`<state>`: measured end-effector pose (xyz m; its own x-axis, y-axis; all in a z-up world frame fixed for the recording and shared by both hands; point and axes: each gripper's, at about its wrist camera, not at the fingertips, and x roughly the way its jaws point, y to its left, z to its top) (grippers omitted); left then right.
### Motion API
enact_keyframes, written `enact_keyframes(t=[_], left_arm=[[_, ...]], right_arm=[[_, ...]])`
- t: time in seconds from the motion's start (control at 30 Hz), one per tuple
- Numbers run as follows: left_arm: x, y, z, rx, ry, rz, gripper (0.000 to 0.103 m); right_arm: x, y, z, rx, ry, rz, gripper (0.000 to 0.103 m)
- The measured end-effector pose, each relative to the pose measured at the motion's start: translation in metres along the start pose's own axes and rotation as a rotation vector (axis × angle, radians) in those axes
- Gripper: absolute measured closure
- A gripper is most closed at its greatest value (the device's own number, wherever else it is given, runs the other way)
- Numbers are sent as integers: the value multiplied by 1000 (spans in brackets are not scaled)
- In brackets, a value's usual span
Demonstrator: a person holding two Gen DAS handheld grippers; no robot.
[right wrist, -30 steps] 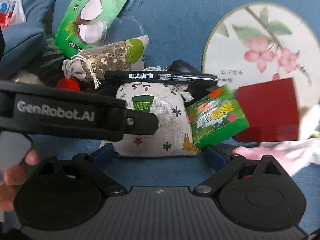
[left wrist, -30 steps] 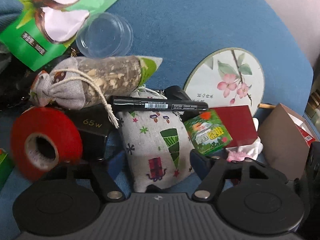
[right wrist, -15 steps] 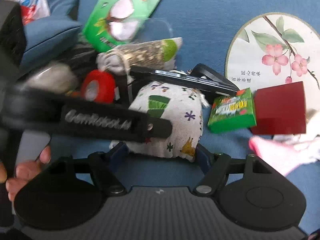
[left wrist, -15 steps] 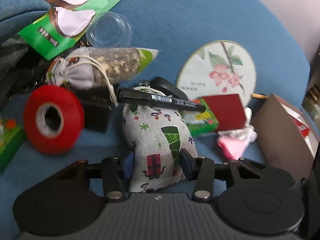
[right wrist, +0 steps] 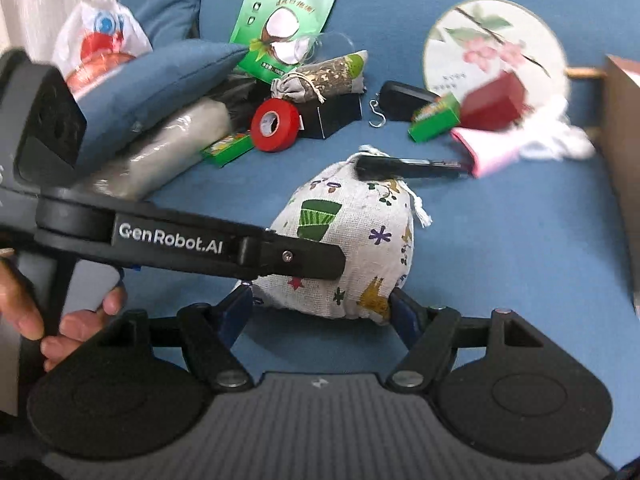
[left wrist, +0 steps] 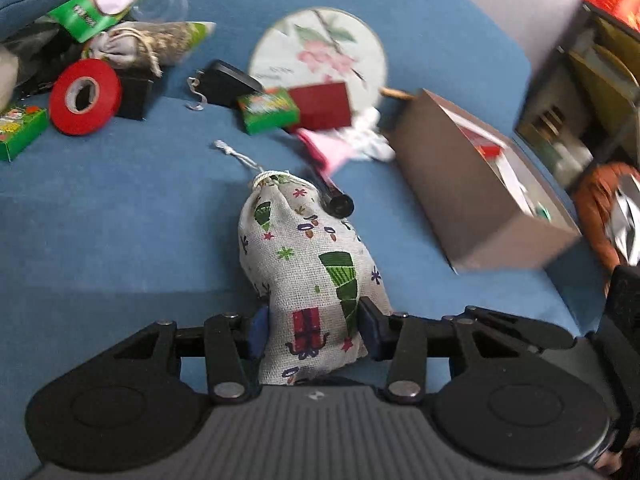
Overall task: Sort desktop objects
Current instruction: 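Lift the floral pouch with the left tool and carry it to the box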
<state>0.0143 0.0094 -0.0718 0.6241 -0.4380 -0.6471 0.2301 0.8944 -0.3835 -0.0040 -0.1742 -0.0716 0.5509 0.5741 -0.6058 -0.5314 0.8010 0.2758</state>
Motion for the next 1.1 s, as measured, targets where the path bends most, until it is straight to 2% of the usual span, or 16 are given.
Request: enact_keyframes(t=[0.13, 0.23, 0.4, 0.53, 0.7, 0.8, 0.83, 0.9, 1.0, 1.1], left_arm=[[-3, -7, -7, 23, 4, 30, 52], [-6, -6, -4, -9, 3, 25, 45], [-5, -6, 10, -32, -15, 17, 37], [8, -1, 18, -49, -1, 31, 37], [16, 11, 17, -92, 24, -12, 42], [17, 16, 15, -117, 36, -18, 38], [17, 18, 15, -135, 41, -21, 38], [14, 18, 14, -171, 58, -32, 47], [3, 7, 15, -138, 65, -7, 53], [-14, -5, 15, -104, 58, 9, 54]], right_arm=[[-23, -5, -15, 43, -19, -7, 27], [-29, -9, -13, 62, -40, -43, 21], [-27, -15, -6, 103, -58, -46, 19], [-18, -17, -1, 97, -58, -50, 19], [7, -22, 4, 158, -24, -13, 20], [20, -28, 0, 206, -5, 9, 22], [20, -26, 0, 202, -11, 7, 25], [17, -21, 0, 190, -15, -1, 33], [7, -18, 1, 164, -17, 13, 42], [-5, -10, 0, 136, -24, 47, 48]])
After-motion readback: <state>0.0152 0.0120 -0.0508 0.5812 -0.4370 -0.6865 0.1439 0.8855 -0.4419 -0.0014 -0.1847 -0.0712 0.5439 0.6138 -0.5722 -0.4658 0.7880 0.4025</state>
